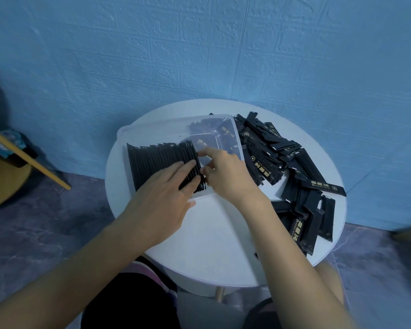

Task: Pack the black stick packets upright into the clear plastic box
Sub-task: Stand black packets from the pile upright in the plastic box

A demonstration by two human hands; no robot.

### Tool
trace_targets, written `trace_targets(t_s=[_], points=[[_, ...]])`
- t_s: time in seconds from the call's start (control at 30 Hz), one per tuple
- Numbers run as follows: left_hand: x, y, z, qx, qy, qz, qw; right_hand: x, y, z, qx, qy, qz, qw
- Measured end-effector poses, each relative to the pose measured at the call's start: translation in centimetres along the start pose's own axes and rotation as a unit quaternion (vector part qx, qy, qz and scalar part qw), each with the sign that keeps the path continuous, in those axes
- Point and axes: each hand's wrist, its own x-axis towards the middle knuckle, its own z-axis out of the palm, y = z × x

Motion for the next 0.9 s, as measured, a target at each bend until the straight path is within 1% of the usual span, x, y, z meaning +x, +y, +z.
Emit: trace_targets(t_s=[0.17, 0.3, 0.57, 0.9], points=[[0.6, -0.6, -0.7, 0.013, -0.003, 0.023, 1.0, 0.0, -0.1, 0.0, -0.022, -0.025, 0.011, 0.999], [0.9, -0.5, -0.6, 0.022, 0.002, 0.021, 1.0, -0.1, -0.2, -0.4, -0.011, -0.043, 0.011, 0.999], [1.3, -0.4, -0.7, 0.022, -0.005, 0.012, 1.0, -0.5, -0.3, -0.6, 0.007, -0.05, 0.003, 0.999], [0.9, -0.1, -0.5, 0.036, -0.018, 0.004, 0.999, -0.3, 0.1, -0.2, 0.03, -0.036, 0.016, 0.999]])
